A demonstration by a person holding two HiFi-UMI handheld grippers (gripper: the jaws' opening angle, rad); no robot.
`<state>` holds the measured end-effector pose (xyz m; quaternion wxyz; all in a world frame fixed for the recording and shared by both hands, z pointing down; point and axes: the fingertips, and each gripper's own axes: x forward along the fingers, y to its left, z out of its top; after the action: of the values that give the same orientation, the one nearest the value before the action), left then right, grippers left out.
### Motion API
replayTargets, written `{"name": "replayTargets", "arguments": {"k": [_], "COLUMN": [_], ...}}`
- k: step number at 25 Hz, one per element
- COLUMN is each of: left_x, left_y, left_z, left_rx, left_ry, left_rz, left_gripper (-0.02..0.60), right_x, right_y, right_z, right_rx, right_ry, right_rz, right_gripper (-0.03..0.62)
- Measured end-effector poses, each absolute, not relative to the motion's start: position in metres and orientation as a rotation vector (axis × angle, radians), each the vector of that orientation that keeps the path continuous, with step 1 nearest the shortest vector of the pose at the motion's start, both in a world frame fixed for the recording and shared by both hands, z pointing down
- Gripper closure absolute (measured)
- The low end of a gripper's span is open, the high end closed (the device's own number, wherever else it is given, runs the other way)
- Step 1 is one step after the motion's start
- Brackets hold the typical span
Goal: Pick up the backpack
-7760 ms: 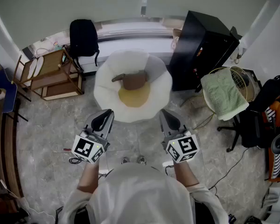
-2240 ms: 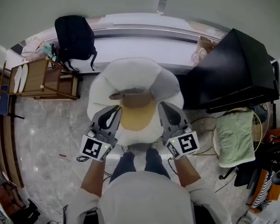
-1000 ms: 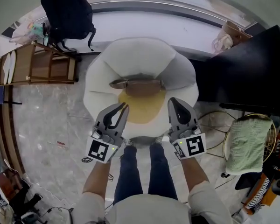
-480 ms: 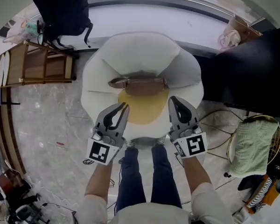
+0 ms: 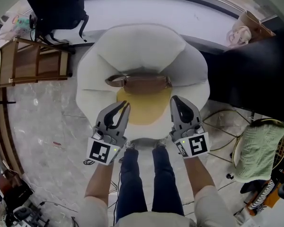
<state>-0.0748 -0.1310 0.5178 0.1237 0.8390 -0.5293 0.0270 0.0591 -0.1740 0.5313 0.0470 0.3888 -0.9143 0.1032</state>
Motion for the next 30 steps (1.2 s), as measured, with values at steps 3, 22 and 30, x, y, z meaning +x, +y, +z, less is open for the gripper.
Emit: {"name": "replayTargets", "arguments": {"k": [3,22,30], "left_x": [-0.076,-0.081,-0.086], "left_y": [-0.133,-0.147,-0.155], "left_z": [0.531,0.630,0.659], "left_rx": [2.437,2.392,2.349], "left_ry": [-1.546,-1.499,-1.505], "left_rz": [0.082,0.155,0.184], "left_gripper": [0.534,0.534,0.534], "right_x": [0.058,0.046,0.045], "right_y": [-0.174,-0.184,-0.194], "right_z": [0.548,0.647,0.682], "right_rx": [1.167,1.053,1.035], "right_ry": [-2.778,-2.722,-2.676], "right_rz": [0.319,0.349,0.354], "right_gripper": [0.565,0.565,0.565]}}
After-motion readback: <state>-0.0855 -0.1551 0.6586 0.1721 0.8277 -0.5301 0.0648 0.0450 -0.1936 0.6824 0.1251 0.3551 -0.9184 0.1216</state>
